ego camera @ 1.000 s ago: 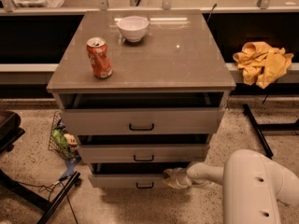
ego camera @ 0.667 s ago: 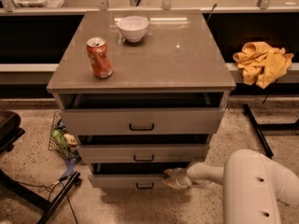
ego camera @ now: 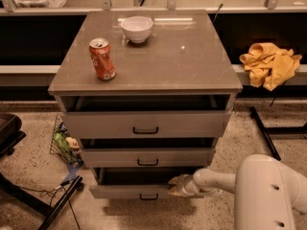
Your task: Open bottom drawer
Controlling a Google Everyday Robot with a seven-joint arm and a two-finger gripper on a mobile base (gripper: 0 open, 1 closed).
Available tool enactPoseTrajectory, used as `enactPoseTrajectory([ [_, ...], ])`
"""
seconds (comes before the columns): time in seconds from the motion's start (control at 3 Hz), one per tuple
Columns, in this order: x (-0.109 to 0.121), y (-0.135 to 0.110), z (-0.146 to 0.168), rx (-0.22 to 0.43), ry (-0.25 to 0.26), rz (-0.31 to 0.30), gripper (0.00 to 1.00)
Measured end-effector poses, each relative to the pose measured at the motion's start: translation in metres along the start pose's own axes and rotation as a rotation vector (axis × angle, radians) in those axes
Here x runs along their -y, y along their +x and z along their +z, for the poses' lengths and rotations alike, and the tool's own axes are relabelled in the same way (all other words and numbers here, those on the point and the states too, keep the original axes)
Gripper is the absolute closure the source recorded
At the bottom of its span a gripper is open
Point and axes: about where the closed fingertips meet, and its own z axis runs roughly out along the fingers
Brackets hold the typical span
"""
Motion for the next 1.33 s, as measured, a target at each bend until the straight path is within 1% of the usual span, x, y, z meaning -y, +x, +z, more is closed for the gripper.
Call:
enactPoseTrajectory([
  [0.33, -0.013, 0.004, -0.007, 0.001, -0.030, 0.021, 1.00],
  [0.67, -0.022, 0.005, -0.025, -0.006, -0.043, 0.045, 1.00],
  [1.0, -0.052, 0.004, -0.048, -0.017, -0.096, 0.079, 1.00],
  [1.33, -0.101, -0.005, -0.095, -0.056, -0.197, 0.141, 1.00],
])
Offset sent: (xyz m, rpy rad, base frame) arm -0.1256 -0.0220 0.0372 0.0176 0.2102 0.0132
